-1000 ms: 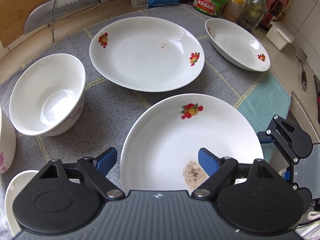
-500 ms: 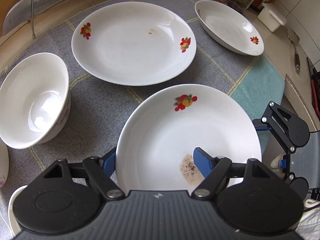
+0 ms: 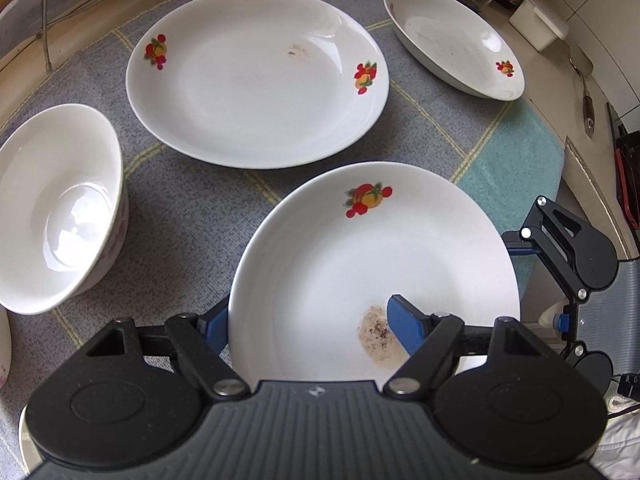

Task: Organize plates and bowls
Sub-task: 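Carry the held plate with the left tool toward the plate by the bottles, then lower the held plate with the left tool onto the other white plate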

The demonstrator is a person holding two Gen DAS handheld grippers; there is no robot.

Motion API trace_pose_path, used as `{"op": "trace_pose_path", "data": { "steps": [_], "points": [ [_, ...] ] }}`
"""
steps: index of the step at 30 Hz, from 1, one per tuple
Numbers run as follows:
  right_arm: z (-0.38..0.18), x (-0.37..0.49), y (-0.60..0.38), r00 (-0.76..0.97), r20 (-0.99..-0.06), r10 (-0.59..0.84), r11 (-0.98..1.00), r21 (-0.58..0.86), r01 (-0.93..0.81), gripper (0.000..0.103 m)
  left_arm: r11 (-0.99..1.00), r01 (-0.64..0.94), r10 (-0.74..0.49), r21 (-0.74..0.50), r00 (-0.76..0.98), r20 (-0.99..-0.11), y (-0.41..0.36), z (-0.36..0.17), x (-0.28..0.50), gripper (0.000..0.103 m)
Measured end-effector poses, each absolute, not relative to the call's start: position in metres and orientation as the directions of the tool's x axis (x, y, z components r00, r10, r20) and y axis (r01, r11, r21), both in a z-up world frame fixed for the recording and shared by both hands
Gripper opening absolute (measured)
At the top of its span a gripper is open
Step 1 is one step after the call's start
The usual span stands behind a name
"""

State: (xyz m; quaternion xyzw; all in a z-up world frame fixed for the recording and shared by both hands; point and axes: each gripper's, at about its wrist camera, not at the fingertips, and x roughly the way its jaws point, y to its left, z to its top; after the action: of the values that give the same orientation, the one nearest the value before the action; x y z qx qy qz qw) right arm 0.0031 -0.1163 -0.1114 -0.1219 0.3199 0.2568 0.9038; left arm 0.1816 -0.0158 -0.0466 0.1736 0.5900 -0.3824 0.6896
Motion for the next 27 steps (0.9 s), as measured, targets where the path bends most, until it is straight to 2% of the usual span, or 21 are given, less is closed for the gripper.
{"op": "trace_pose_path", "data": {
  "steps": [8,27],
  "points": [
    [-0.108,0.006,-0.114,0.650,-0.665,0.368,0.840,-0.062,-0.539,0.103,0.645,0.735,-0.325,-0.212,0.013,-0.946,-0.018,-0.046,0.181,0.078],
    [-0.075,0.015,-0.142,0.646,-0.668,0.370,0.831,-0.073,-0.551,0.103,0.631,0.751,-0.365,-0.195,0.065,-0.929,-0.048,-0.006,0.185,0.078]
  ]
}}
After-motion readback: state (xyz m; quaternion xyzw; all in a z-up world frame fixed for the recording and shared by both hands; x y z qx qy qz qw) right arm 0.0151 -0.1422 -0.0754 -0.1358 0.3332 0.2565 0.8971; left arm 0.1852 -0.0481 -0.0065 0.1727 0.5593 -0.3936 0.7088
